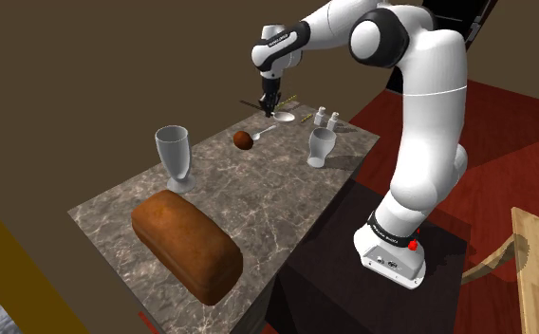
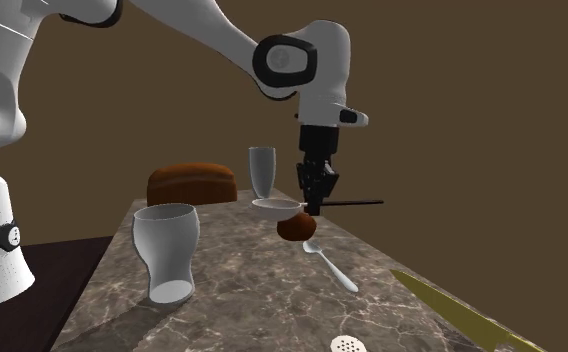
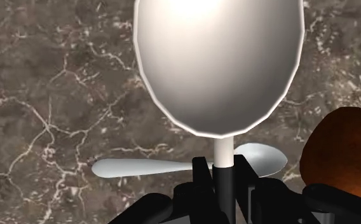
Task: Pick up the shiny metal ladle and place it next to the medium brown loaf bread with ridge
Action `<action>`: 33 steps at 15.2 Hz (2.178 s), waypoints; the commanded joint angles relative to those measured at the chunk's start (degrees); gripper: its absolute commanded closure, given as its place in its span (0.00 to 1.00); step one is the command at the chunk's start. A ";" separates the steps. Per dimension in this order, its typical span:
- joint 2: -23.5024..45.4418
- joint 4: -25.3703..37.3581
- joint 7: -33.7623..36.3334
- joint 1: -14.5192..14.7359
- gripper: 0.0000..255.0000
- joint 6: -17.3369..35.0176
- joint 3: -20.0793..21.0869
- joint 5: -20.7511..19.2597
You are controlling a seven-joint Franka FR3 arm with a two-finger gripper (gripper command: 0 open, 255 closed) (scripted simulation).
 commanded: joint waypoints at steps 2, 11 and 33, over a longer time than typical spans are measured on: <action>-1.22 0.55 0.00 0.00 1.00 -1.79 -0.11 -0.17; -3.79 3.82 0.19 0.09 1.00 -7.61 -0.30 -0.57; -14.60 -3.97 14.79 9.72 1.00 -10.51 4.53 -1.99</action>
